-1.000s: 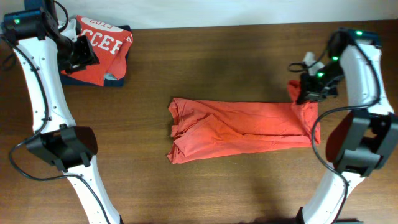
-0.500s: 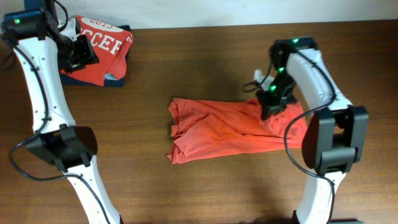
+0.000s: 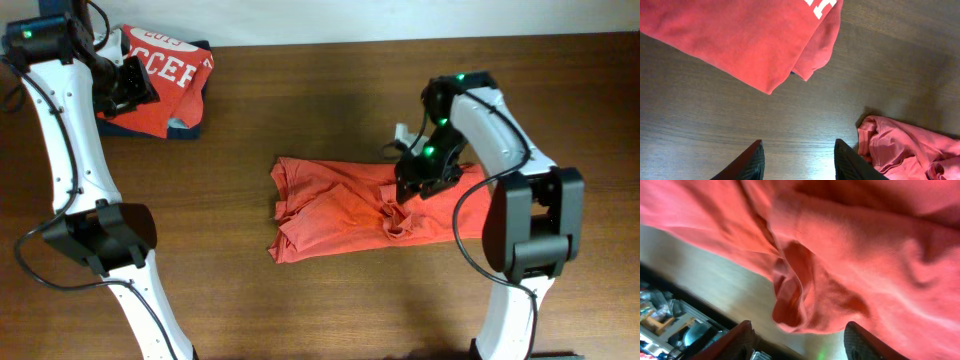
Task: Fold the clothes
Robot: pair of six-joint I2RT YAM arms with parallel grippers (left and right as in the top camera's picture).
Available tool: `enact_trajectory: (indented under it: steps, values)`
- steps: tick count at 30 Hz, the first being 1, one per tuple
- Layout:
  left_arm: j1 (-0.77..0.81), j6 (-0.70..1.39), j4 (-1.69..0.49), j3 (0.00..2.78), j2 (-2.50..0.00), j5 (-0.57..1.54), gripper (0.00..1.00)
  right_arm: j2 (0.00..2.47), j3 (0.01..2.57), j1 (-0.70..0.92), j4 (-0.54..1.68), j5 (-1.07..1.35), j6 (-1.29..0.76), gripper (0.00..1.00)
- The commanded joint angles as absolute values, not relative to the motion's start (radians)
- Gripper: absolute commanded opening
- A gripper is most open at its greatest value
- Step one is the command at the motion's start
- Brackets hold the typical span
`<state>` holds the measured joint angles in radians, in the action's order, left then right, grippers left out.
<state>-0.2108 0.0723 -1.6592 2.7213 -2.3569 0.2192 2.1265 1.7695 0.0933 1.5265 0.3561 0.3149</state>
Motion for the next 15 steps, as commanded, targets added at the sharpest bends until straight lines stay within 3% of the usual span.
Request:
enact_trajectory:
  steps: [1,6,12,15]
  values:
    - [-0.215,0.083,-1.666,2.733,-2.360,0.212,0.45,2.084,1.826,0.024,1.542,0.442,0.357,0.64]
    - [-0.214,0.083,-1.666,2.733,-2.360,0.212,0.45,2.084,1.796,-0.025,1.547,0.442,0.313,0.57]
    - [-0.214,0.083,-1.665,2.732,-2.360,0.213,0.45,2.084,1.744,0.002,1.455,0.480,0.313,0.55]
    - [-0.214,0.083,-1.669,2.732,-2.360,0.212,0.45,2.084,1.720,0.042,1.407,0.479,0.313,0.45]
